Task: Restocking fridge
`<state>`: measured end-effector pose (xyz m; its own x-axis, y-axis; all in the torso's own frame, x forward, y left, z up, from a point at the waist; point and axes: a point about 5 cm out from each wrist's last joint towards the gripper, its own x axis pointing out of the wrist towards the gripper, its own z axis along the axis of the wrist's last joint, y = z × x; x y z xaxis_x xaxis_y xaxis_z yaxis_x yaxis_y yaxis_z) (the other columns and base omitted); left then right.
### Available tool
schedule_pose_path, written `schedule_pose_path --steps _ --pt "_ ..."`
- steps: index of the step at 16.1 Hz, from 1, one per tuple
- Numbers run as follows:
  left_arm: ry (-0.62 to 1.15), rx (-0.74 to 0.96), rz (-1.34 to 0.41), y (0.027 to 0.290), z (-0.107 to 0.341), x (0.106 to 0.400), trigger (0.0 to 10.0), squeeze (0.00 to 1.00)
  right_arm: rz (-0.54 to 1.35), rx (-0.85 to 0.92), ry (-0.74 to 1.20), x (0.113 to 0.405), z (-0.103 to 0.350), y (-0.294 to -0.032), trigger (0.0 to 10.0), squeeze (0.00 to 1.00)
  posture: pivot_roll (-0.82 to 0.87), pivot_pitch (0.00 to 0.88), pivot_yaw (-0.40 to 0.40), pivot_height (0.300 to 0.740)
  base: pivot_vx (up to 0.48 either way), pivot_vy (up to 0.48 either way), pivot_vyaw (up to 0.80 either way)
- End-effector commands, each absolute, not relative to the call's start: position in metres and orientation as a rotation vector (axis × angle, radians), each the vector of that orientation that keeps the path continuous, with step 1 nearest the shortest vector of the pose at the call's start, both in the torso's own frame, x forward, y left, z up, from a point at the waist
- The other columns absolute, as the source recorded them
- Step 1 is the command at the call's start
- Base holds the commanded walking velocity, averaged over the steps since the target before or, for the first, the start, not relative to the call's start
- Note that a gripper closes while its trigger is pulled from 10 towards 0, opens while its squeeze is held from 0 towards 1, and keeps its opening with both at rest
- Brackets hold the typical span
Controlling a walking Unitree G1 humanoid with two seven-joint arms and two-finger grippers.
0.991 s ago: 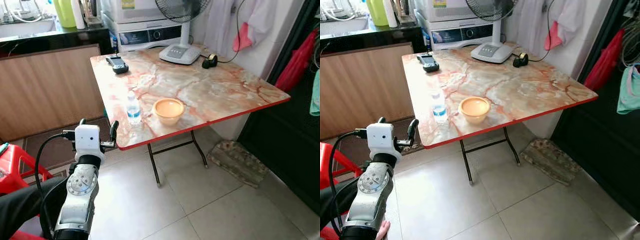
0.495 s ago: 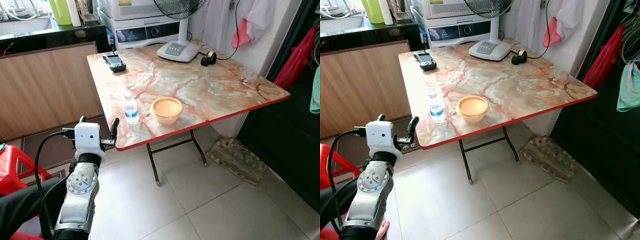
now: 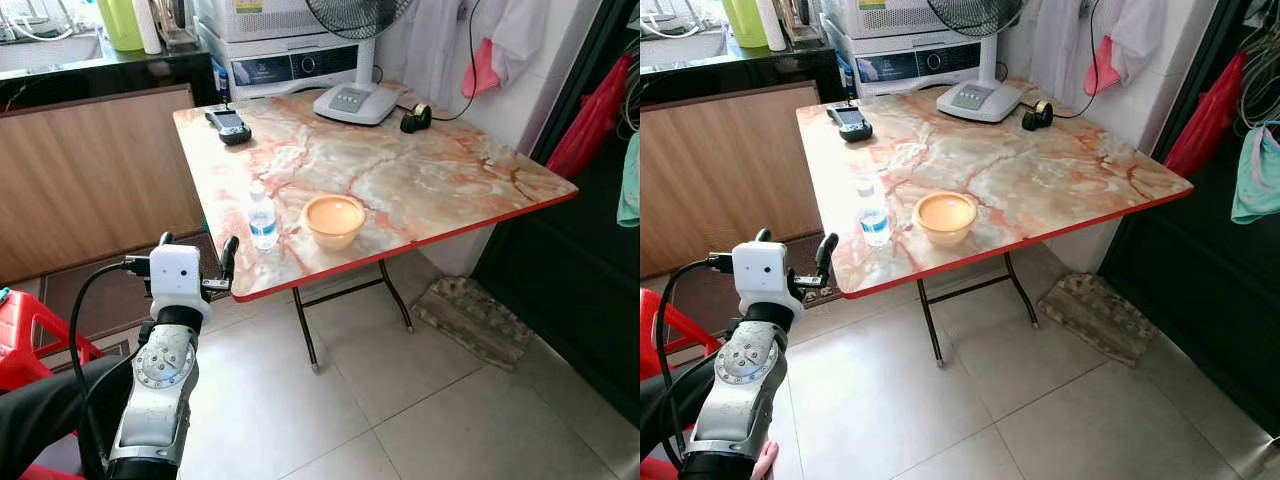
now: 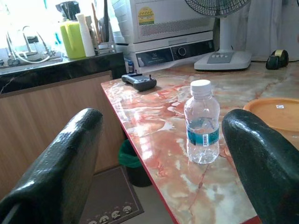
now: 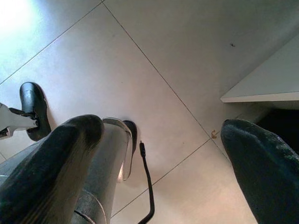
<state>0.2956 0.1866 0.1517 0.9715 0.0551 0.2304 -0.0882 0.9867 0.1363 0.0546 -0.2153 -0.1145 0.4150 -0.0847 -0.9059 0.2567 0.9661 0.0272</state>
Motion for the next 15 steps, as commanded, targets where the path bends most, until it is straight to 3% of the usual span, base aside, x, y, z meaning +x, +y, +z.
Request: schedule_pose_path --steps 1,5,15 --pt "-0.261 0.159 0.07 0.1846 0.1611 0.2963 10.0 0.0 -0.184 0.191 1.197 0.0381 -0.1189 -0.2057 10.0 0.0 0.13 0.0 -0.029 0.74 0.0 0.0 0.0" --pt "-0.273 0.164 0.067 0.183 0.1651 0.2966 10.0 0.0 -0.175 0.182 1.2 0.0384 -0.1189 -0.2059 10.0 0.0 0.13 0.0 -0.032 0.74 0.0 0.0 0.0" --pt "-0.284 0.166 0.062 0.1803 0.1675 0.2961 10.0 0.0 -0.145 0.153 1.21 0.038 -0.1188 -0.2066 10.0 0.0 0.13 0.0 -0.035 0.74 0.268 0.0 0.0"
